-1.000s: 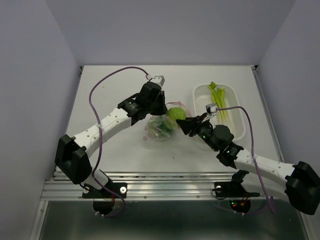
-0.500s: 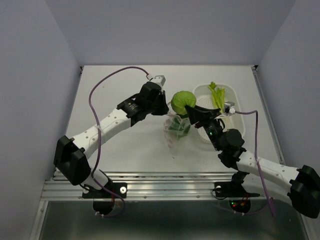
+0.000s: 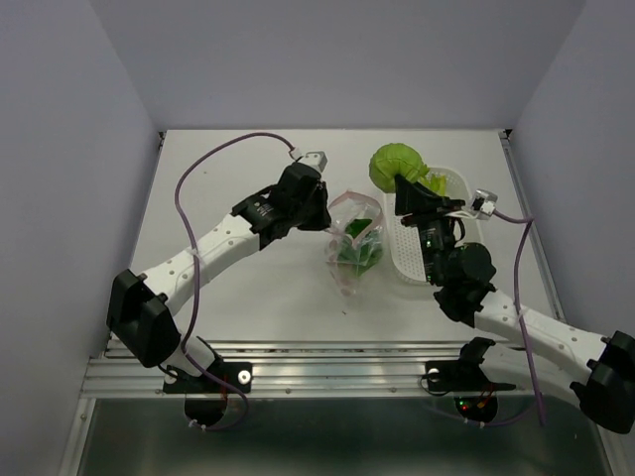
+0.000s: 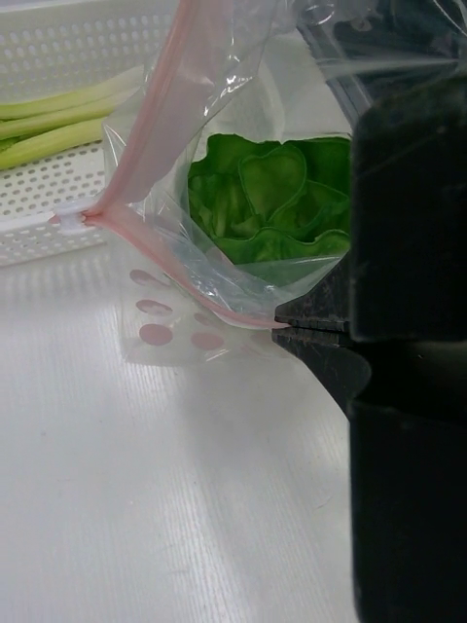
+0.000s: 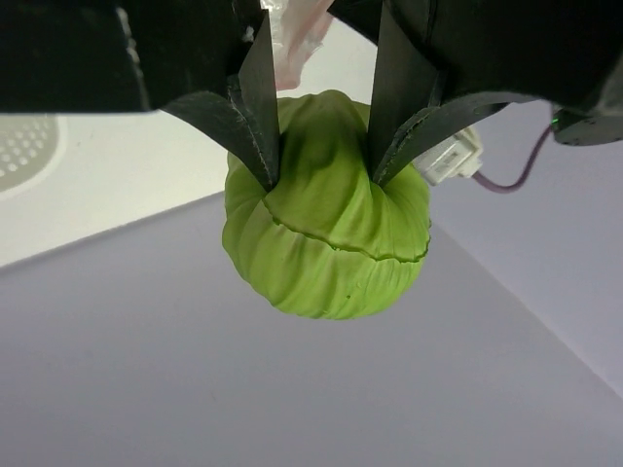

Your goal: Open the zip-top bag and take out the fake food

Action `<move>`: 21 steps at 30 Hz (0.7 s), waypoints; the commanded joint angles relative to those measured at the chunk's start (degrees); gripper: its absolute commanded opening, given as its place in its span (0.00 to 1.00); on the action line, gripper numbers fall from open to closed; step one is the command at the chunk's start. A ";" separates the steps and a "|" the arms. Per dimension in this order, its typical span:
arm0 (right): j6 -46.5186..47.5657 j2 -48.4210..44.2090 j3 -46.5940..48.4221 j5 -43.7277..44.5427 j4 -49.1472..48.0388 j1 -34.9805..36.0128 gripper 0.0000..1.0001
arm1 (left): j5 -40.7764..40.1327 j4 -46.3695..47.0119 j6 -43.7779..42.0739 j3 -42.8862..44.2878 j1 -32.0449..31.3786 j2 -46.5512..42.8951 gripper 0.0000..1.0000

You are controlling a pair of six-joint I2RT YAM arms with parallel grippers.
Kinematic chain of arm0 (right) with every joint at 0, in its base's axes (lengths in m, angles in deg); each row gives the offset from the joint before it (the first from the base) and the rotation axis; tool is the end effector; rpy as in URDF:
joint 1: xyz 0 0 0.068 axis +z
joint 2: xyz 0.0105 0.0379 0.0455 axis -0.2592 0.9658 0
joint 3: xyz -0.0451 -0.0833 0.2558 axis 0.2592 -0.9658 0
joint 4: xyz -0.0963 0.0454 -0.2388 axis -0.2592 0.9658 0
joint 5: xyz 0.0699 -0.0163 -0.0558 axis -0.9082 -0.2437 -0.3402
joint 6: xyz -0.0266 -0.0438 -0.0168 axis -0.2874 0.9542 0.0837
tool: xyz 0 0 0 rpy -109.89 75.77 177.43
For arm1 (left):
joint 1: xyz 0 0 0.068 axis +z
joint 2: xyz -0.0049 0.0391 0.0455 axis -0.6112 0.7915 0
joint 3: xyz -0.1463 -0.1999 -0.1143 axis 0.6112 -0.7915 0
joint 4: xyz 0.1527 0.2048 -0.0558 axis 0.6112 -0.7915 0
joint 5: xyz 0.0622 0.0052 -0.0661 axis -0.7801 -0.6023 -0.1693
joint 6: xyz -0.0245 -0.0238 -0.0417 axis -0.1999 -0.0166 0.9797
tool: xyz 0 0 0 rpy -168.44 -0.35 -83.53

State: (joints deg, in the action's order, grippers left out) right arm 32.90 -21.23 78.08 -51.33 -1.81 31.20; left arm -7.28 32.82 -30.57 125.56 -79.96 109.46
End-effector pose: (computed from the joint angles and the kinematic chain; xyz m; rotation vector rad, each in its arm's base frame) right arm 0.1554 0.1339 0.3402 0.3360 1.1115 0.7850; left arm 0.2497 -0.2262 0.3336 0.2476 2.1881 -0.7033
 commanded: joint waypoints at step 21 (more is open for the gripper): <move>-12.66 -2.71 7.95 -2.71 66.61 -13.70 0.04 | -25.78 -17.78 -10.95 31.40 4.05 -0.58 0.00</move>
State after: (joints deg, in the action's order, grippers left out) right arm 24.24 -23.35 84.86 -49.35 55.90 17.93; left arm -27.21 16.23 -37.43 152.47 -75.85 109.16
